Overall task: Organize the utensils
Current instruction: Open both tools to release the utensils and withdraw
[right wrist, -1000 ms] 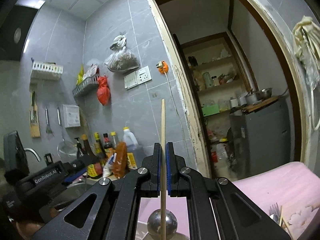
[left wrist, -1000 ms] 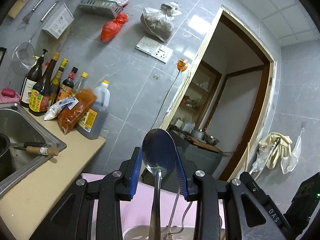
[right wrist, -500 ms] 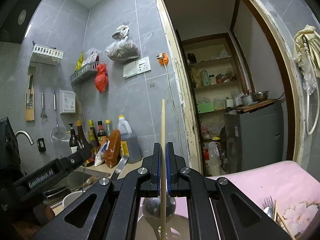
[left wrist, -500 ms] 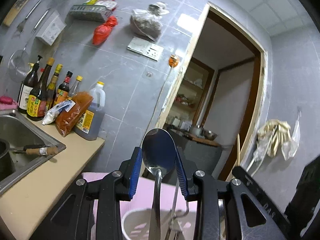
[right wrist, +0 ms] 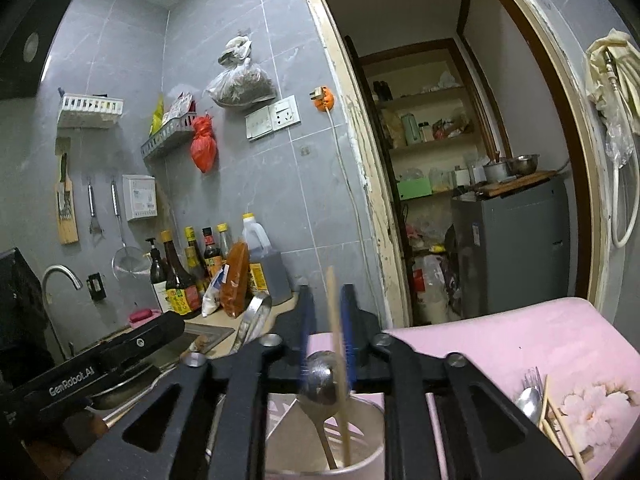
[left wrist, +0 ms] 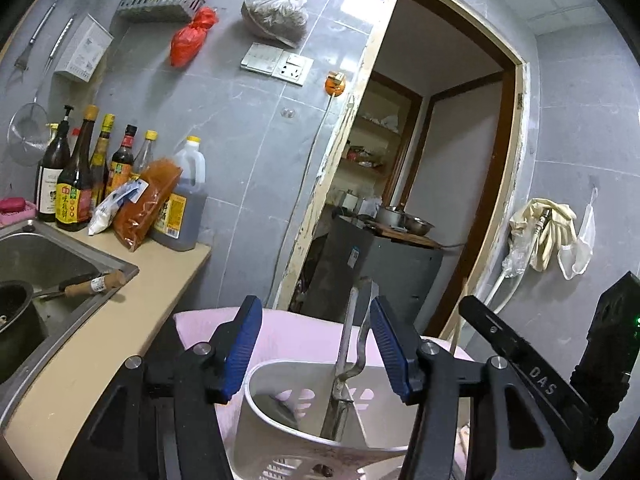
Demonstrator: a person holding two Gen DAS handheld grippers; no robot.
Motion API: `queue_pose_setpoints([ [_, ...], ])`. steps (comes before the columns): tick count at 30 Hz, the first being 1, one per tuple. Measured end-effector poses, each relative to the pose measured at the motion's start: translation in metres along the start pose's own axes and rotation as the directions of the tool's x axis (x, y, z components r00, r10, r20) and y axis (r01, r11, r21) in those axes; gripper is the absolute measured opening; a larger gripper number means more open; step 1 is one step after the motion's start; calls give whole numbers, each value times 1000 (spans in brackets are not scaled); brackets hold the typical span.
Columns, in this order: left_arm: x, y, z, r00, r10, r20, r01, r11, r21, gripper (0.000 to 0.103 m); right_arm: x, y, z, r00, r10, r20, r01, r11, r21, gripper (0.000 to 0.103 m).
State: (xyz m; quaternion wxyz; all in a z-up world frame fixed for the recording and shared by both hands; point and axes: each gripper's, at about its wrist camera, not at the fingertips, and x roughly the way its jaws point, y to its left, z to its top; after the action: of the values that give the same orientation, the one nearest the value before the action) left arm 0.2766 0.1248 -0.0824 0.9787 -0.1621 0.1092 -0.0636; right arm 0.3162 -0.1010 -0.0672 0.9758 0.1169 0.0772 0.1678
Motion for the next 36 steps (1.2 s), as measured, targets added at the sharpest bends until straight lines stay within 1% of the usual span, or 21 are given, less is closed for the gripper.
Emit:
queue_pose_setpoints([
  [1,-2,-2,5,1000,3,-12,-3,1000,-1,55,-4,-1,4,1000,-1,-4,1,1000,3,26],
  [3,-7,-7,12,1000,9,-26,-9,1000,2,62,-12,-4,11,1000,-9,-11,9,1000,9,29],
  [5,-12,-16,20,999,21,-42,-20,1000,17,63,-25,-9,22,1000,-24,-20,24,1000,14,35],
  [7,-17,-25,26,998,35,-57,-33,999,36,66,-36,-13,32,999,-37,-31,37,999,11,45],
  [8,-18,-29,29,997,36,-66,-33,999,39,69,-40,-16,36,999,-42,-34,42,999,10,47],
  [9,-21,-35,32,996,39,-77,-36,998,43,72,-49,-20,43,998,-55,-39,55,998,11,53],
  [10,-22,-41,34,995,42,-87,-38,998,43,73,-55,-24,48,997,-64,-41,65,998,12,58],
  [12,-25,-52,38,994,37,-101,-33,999,40,77,-67,-34,58,996,-85,-40,85,996,11,64],
  [14,-27,-65,40,993,37,-110,-32,998,45,80,-77,-43,67,994,-108,-35,108,994,8,68],
  [16,-29,-81,41,993,28,-114,-22,998,54,85,-90,-54,75,991,-131,-25,131,991,4,75],
  [18,-31,-93,40,994,24,-111,-18,998,59,92,-100,-64,82,988,-150,-18,150,989,-11,82],
  [19,-31,-101,39,994,23,-107,-17,998,60,93,-105,-69,84,987,-158,-16,158,987,-20,86],
  [21,-32,-115,36,994,20,-104,-13,998,66,97,-112,-76,89,985,-170,-15,169,985,-32,90],
  [24,-31,-140,29,995,28,-94,-19,995,94,99,-124,-94,94,981,-193,-18,191,980,-59,94],
  [27,-29,-159,23,996,38,-86,-26,991,130,103,-132,-106,95,978,-209,-20,207,975,-84,102],
  [31,-26,-184,8,996,44,-79,-30,985,169,103,-139,-127,92,973,-227,-41,221,968,-123,102],
  [36,-18,-206,-9,995,47,-92,-28,980,199,103,-144,-151,83,970,-233,-74,221,965,-138,102],
])
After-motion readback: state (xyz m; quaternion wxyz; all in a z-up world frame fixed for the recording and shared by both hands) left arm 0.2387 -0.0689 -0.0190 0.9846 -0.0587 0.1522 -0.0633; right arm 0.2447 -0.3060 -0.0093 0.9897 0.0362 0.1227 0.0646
